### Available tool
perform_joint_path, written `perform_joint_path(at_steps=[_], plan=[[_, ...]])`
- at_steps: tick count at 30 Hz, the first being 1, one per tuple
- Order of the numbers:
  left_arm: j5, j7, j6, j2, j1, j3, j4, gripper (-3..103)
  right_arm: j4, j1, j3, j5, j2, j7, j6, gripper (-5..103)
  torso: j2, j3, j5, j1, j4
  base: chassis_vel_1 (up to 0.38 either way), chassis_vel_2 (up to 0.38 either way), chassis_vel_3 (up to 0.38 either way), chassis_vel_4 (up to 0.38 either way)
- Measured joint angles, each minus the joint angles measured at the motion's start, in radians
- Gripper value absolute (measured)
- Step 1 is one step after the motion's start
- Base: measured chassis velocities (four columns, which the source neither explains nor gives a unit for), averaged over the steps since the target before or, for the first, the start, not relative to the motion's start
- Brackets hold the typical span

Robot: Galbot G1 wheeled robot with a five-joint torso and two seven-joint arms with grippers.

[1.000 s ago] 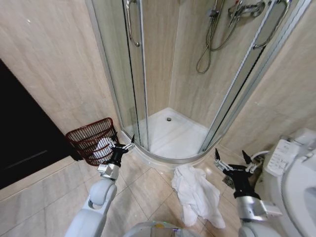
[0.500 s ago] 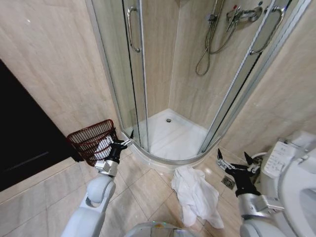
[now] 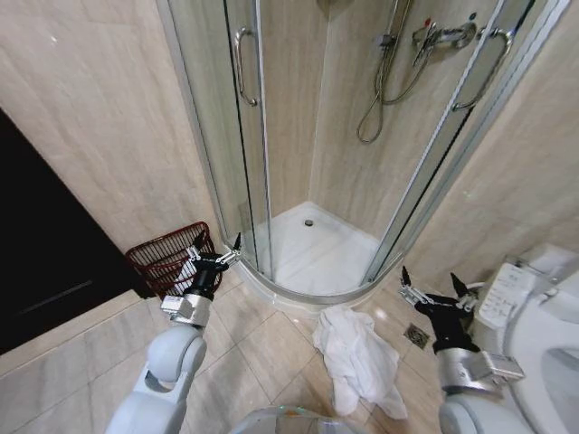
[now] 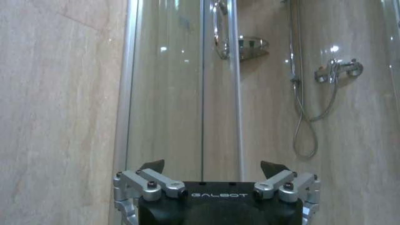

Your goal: Discard the used towel into the hamper.

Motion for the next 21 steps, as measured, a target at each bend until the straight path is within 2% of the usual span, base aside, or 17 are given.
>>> perform_joint_path(at_steps=[21], plan=[[0.015, -0.011, 0.015, 0.009, -0.009, 0.003, -0.013, 100, -0.001, 0.005, 0.000, 0.010, 0.000, -0.007, -0.013, 100, 0.084, 0.052, -0.0001, 0.032, 0.0001, 0.000, 0.000, 0.000, 0.000]])
